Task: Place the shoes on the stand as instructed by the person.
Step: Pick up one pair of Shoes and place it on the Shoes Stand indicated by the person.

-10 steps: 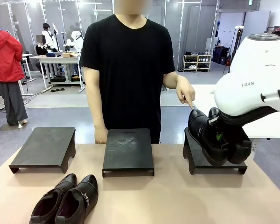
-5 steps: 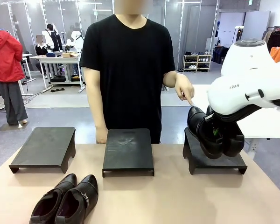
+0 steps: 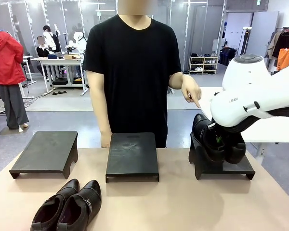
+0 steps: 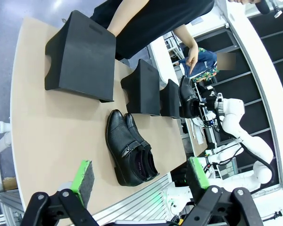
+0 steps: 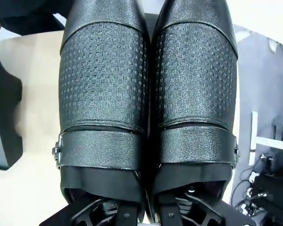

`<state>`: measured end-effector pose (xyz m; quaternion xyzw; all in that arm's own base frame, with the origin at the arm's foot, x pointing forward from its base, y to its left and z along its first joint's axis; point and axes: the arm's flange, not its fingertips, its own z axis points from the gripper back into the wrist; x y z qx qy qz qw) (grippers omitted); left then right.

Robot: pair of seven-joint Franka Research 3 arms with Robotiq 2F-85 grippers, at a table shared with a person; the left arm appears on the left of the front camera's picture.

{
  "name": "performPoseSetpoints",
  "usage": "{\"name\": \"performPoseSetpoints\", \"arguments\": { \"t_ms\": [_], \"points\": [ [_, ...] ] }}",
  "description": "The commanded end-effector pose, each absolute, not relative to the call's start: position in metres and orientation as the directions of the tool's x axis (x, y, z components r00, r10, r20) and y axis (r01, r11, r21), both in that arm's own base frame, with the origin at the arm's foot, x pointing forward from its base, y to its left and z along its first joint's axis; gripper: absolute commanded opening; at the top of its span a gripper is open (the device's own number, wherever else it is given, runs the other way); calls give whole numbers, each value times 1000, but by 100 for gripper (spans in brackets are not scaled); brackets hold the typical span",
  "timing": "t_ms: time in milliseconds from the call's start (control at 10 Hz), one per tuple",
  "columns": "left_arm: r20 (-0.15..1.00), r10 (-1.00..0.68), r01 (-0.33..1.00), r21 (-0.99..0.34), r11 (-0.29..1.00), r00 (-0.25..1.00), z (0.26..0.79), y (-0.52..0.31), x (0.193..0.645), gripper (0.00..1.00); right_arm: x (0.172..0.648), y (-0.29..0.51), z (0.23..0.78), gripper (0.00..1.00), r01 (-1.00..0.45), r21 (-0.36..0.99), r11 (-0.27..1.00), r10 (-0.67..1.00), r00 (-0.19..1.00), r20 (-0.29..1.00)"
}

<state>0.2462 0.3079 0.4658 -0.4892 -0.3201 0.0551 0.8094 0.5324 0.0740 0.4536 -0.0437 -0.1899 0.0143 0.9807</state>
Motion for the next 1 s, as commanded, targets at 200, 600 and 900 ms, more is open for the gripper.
{"name": "performPoseSetpoints", "arguments": {
  "t_ms": [200, 600, 900],
  "points": [
    [467, 398, 230, -827, 513, 789, 466, 309, 246, 100, 550, 75, 436, 10, 59, -105, 993, -10, 909, 416],
    [467, 398, 230, -827, 513, 789, 466, 309, 246, 100, 556, 70, 418, 10, 79, -77, 994, -37, 900, 434],
    [467, 398, 230, -827, 513, 789, 466, 309, 246, 100, 559, 68, 410, 10, 85, -71, 994, -46, 898, 437]
  ]
}}
